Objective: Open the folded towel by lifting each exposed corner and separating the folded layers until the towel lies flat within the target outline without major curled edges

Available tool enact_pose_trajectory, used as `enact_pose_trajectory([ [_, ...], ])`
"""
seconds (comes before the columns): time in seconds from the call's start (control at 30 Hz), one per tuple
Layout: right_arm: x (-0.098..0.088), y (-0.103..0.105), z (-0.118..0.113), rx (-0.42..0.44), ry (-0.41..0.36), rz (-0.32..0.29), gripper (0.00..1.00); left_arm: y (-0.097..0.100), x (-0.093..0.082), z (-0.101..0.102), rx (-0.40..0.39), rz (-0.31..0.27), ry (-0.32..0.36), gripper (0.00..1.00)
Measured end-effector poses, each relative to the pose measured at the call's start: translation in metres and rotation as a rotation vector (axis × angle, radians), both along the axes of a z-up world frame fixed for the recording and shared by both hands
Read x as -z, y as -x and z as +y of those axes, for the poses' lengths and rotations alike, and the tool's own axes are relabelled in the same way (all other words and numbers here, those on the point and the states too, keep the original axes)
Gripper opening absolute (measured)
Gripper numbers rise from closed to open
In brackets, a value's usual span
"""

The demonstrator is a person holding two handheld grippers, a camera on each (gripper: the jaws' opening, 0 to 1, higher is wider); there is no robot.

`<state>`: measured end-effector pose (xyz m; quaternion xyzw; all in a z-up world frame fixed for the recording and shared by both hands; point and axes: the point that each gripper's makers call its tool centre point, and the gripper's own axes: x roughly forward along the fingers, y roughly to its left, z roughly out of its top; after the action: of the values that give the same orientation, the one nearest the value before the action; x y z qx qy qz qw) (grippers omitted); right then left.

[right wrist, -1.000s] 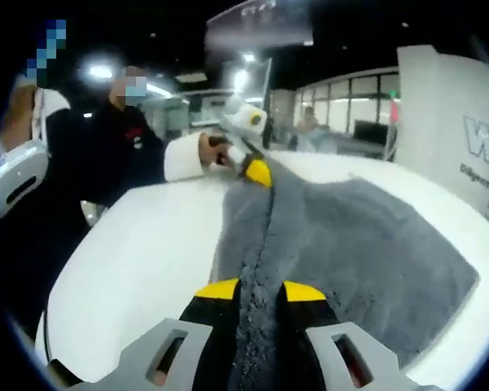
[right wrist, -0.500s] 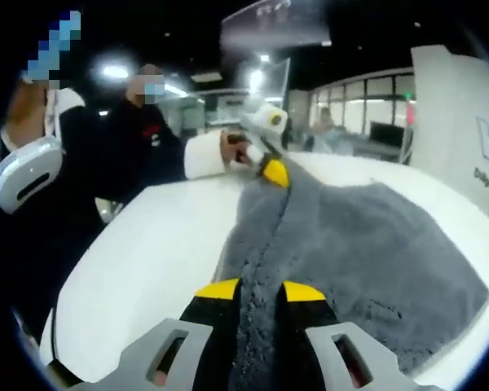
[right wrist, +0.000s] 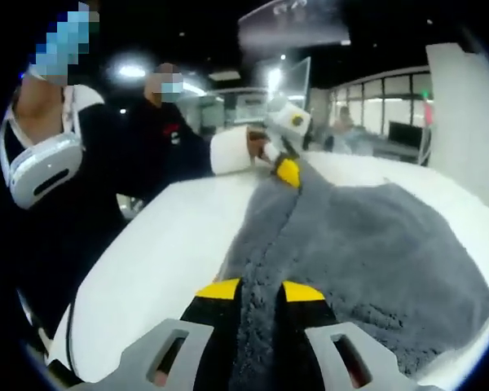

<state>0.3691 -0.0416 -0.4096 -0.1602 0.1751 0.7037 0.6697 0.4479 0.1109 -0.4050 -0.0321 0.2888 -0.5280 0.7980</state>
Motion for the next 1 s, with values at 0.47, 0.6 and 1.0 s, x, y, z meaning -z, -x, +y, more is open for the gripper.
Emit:
enact_pose_trajectory([
  [0.47, -0.012, 0.008, -0.003, -0.118, -0.045, -0.164, 0.21, -0.005, -0.001, 0.004, 0.003, -0.055, -0.015, 0.15],
  [0.6, -0.032, 0.000, -0.006, -0.092, -0.130, -0.185, 0.22, -0.007, 0.000, 0.007, -0.001, -0.047, -0.004, 0.15],
  [1.0, -0.031, -0.109, -0.046, 0.387, -0.108, -0.256, 0.21, -0.029, 0.000, 0.023, -0.088, -0.116, -0.032, 0.22],
])
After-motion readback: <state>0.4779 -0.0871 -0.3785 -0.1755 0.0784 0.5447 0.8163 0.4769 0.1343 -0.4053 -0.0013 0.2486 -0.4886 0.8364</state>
